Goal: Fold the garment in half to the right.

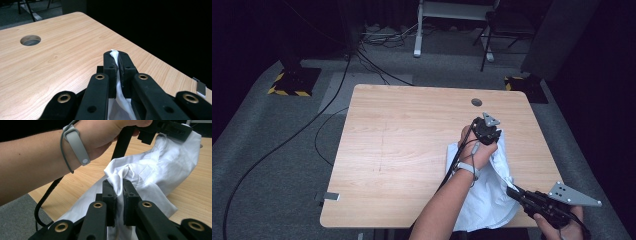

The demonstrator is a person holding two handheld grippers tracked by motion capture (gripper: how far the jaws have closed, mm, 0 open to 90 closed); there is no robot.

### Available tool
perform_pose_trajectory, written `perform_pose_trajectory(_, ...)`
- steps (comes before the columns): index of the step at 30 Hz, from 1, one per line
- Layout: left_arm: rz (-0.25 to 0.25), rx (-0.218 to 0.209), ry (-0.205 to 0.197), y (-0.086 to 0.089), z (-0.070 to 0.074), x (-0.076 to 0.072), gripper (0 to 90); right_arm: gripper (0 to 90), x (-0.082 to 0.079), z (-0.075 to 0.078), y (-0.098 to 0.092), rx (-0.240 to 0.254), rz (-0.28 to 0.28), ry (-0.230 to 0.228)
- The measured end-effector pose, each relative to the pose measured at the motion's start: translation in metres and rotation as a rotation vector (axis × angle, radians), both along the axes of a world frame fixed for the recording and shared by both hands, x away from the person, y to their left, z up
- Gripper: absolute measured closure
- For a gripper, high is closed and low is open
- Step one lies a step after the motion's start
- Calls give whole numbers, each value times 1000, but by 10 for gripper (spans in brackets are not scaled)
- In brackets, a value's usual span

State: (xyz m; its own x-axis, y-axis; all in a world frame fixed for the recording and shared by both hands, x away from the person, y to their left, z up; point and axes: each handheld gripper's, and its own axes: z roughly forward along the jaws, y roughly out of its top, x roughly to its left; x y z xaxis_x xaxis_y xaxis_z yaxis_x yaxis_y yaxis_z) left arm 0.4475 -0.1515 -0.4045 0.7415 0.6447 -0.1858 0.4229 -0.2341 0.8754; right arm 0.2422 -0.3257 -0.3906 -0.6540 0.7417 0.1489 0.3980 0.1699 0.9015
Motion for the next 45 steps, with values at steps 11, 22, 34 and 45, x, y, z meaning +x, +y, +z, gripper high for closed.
perform_pose_trajectory(11, 81, -183, -55, 12, 9, 1, 303, 209, 0, 9, -18, -49, -117, -25)
perform_pose_trajectory(22, 108, -186, -75, 33, 21, -6, 220, 126, -2, 26, -29, -73, -164, -121)
perform_pose_trajectory(34, 145, -156, -52, 61, 17, -10, 219, 153, 11, 17, -28, -130, -109, -90)
perform_pose_trajectory(45, 104, -83, -127, 79, 12, -45, 180, 150, 25, 5, -35, -214, 5, -78)
